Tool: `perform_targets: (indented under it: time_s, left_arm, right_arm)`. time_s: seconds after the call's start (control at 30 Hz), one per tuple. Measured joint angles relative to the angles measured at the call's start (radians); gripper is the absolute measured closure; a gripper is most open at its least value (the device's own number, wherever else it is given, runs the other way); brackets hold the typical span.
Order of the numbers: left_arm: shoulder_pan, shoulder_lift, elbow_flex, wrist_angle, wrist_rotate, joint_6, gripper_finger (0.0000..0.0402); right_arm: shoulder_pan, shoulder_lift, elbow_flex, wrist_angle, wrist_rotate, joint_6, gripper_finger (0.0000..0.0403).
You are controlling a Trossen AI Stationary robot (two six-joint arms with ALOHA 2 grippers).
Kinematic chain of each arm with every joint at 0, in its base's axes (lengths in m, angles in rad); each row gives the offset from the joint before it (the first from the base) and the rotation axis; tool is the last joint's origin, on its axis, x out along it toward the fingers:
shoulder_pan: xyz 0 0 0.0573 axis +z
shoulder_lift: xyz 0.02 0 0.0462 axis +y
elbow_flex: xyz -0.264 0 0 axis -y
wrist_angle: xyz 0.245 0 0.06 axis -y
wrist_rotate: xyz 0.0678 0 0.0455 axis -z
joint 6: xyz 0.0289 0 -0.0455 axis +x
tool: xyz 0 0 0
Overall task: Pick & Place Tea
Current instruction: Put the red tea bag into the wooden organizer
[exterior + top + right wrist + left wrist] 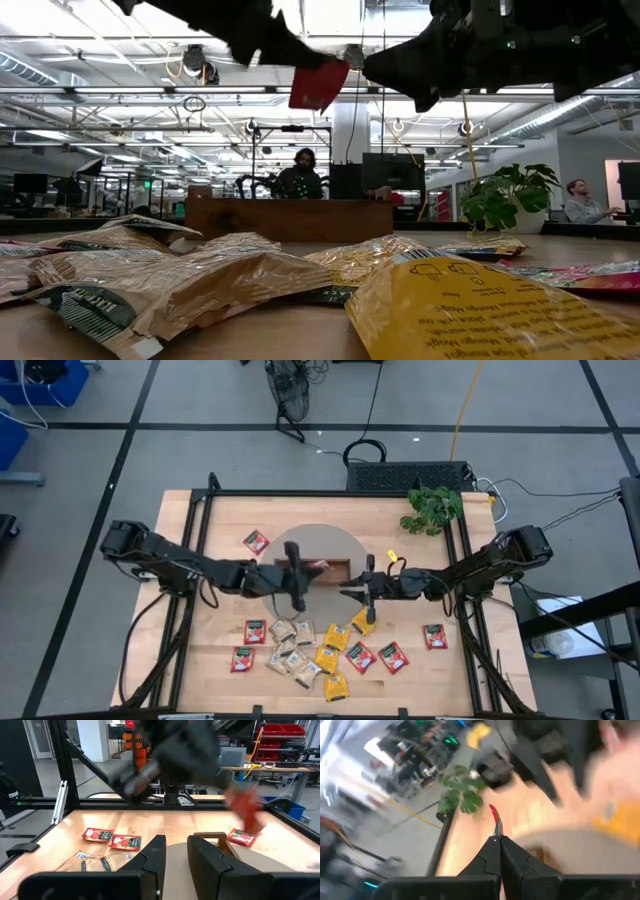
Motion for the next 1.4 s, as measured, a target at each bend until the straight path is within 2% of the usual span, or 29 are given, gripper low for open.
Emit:
perform_targets:
  time_s: [0.13,0.2,0.27,0.33,0.43,0.5,0.6,0.7,0.77,0.83,0.9,1.0,1.17,1.2,1.23,1.27,1.4]
  left_arm:
    - [-0.061,0.049,-0.001,-0.130,-0.052,0.483,0.0400]
    - [-0.090,0.094,-0.003,-0.122,-0.118,0.645,0.0397]
    - [-0.105,0.138,-0.001,-0.034,-0.238,0.702,0.0395]
    - [-0.119,0.189,0.000,0.041,-0.402,0.838,0.0398]
    - [-0.133,0.267,-0.002,0.117,-0.539,1.088,0.0397]
    - [-0.133,0.287,0.004,0.137,-0.531,1.123,0.0394]
    - [-0.136,0.287,0.006,0.141,-0.488,1.081,0.0398]
    - [-0.149,0.272,0.005,0.137,-0.416,0.973,0.0395]
    - [-0.160,0.250,0.006,0.147,-0.357,0.885,0.0393]
    - [-0.168,0.218,0.006,0.126,-0.199,0.735,0.0397]
    - [-0.166,0.166,0.006,0.094,0.057,0.539,0.0398]
    - [-0.126,0.067,0.007,0.022,0.548,0.371,0.0399]
    - [-0.031,-0.045,0.004,-0.079,1.385,0.314,0.0399]
    - [-0.012,-0.067,0.004,-0.076,1.520,0.299,0.0399]
    - [0.006,-0.089,0.004,-0.078,1.625,0.257,0.0399]
    - [0.026,-0.106,0.004,-0.068,1.682,0.197,0.0399]
    - [0.102,-0.141,0.004,-0.069,1.707,-0.038,0.0399]
  right_arm:
    - [-0.031,0.000,0.000,-0.017,0.049,0.006,0.0332]
    - [-0.051,0.000,-0.001,-0.020,0.047,0.029,0.0332]
    - [-0.070,0.000,-0.001,-0.024,0.043,0.084,0.0332]
    - [-0.097,0.000,-0.001,-0.026,0.030,0.140,0.0332]
    - [-0.171,0.000,-0.001,-0.043,-0.096,0.229,0.0332]
    - [-0.228,0.000,-0.001,-0.059,-0.224,0.292,0.0332]
    - [-0.298,0.000,-0.001,-0.077,-0.368,0.330,0.0332]
    - [-0.349,0.000,-0.001,-0.059,-0.453,0.327,0.0332]
    - [-0.367,0.000,-0.001,-0.025,-0.466,0.335,0.0332]
    - [-0.385,0.000,-0.001,-0.002,-0.491,0.331,0.0332]
    - [-0.396,0.000,-0.001,0.008,-0.510,0.321,0.0332]
    - [-0.400,0.000,-0.001,0.022,-0.509,0.291,0.0332]
    - [-0.387,0.000,-0.001,0.030,-0.510,0.206,0.0332]
    - [-0.382,0.000,0.000,0.031,-0.510,0.195,0.0332]
    - [-0.374,0.000,0.003,0.030,-0.509,0.181,0.0332]
    - [-0.361,0.000,0.009,0.025,-0.509,0.167,0.0332]
    - [-0.287,0.000,0.050,-0.024,-0.509,0.089,0.0332]
